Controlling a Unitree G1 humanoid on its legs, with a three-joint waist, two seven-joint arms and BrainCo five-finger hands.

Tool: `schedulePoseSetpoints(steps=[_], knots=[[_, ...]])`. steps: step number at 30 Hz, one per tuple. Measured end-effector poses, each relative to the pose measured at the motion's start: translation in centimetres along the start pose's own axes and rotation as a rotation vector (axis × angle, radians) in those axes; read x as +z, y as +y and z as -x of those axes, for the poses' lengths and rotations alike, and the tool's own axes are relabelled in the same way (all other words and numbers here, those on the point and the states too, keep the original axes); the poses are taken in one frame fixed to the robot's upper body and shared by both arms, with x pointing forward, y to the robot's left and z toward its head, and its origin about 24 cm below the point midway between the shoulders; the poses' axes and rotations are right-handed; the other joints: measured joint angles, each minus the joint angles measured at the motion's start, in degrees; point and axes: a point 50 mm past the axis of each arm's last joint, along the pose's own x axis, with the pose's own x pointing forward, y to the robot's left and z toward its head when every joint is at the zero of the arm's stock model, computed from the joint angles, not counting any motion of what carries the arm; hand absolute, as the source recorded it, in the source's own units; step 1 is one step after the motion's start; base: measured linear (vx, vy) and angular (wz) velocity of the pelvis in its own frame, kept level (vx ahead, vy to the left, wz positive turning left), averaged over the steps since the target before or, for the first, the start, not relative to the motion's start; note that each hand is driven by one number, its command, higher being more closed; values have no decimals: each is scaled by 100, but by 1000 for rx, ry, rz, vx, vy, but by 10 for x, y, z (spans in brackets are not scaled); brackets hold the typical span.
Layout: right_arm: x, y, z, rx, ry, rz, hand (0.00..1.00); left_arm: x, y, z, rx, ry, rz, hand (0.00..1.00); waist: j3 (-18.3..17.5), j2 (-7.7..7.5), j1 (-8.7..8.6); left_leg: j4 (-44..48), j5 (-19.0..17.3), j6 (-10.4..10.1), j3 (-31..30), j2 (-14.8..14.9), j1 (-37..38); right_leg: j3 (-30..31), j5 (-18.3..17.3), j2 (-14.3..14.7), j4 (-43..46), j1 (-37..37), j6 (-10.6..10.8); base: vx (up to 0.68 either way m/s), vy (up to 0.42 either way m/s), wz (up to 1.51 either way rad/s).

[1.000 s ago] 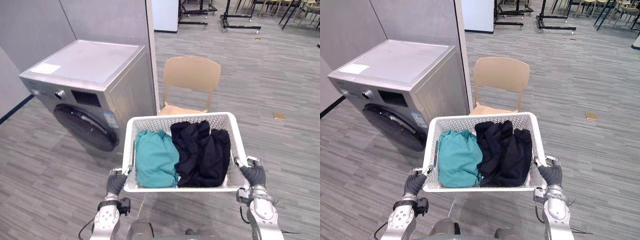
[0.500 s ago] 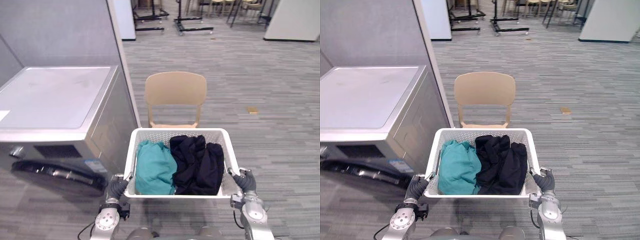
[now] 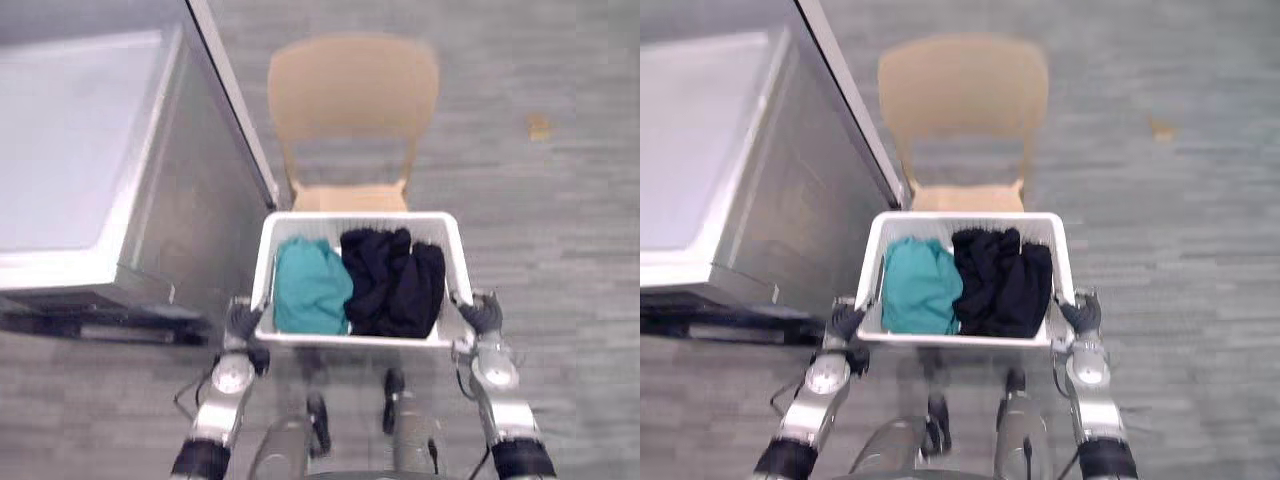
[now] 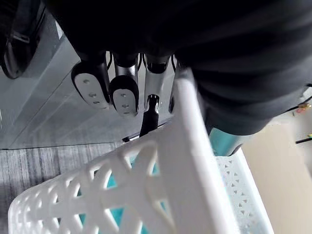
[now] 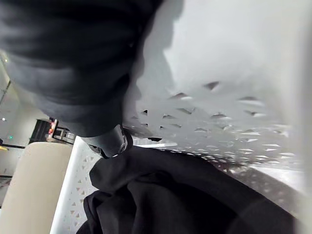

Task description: Pick up the laundry basket with both hands and put the clothes into the washing machine.

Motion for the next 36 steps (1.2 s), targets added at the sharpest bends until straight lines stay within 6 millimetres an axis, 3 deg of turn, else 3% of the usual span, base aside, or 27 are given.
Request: schedulePoseSetpoints(steps=[3, 6, 8, 9, 10, 11, 15, 23, 29, 36], knots=[[34, 9, -20, -33, -101, -40, 100, 35, 0, -26, 62, -80, 61, 100, 448, -4, 74, 392, -2, -3, 4, 74, -586, -10, 45, -24, 212, -492, -66, -157, -26, 9], [67, 16, -34, -55, -189, -80, 100, 64, 4, -44, 103, -140, 97, 100, 666, -2, 134, 607, -4, -6, -3, 146, -979, -31, 83, -3, 362, -847, -123, -124, -38, 4], [98, 21, -49, -74, -256, -116, 100, 100, 8, -61, 140, -223, 128, 100, 697, 0, 203, 729, -8, -7, 2, 244, -1505, -109, 165, 44, 385, -1299, -225, -144, -54, 6], [106, 23, -52, -80, -274, -131, 100, 109, 10, -65, 151, -242, 139, 100, 730, 5, 207, 765, -7, -5, -1, 273, -1620, -134, 194, 58, 383, -1380, -235, -116, -58, 2], [122, 27, -56, -80, -309, -151, 100, 123, 15, -71, 178, -271, 156, 0, 831, 0, 219, 877, -6, -5, -11, 339, -1785, -146, 250, 115, 381, -1497, -277, -105, -60, -3], [132, 30, -58, -76, -329, -163, 0, 129, 18, -74, 196, -278, 169, 0, 843, 8, 221, 939, -6, -5, -15, 385, -1930, -156, 277, 153, 378, -1605, -299, -106, -64, -8], [151, 35, -60, -93, -359, -234, 0, 140, 21, -79, 215, -269, 276, 0, 920, 7, 220, 977, -1, -9, -28, 446, -2182, -165, 311, 210, 381, -1831, -330, -18, -31, -4], [158, 41, -60, -87, -363, -279, 0, 143, 27, -80, 274, -263, 362, 0, 920, 6, 215, 921, 57, -95, -33, 454, -2157, -188, 317, 217, 360, -1818, -341, 62, -4, 2], [124, 34, -43, -103, -312, -352, 0, 104, 29, -68, 286, -195, 361, 0, 917, 3, 241, 691, 56, -96, 15, 453, -1622, -182, 310, 237, 235, -1317, -342, 30, 2, 0], [83, -11, -22, -171, -281, -361, 0, 54, 48, -37, 251, -153, 414, 0, 915, 0, 356, 549, 47, -93, 21, 449, -1098, -183, 149, 242, 270, -846, -376, 16, -31, 3]])
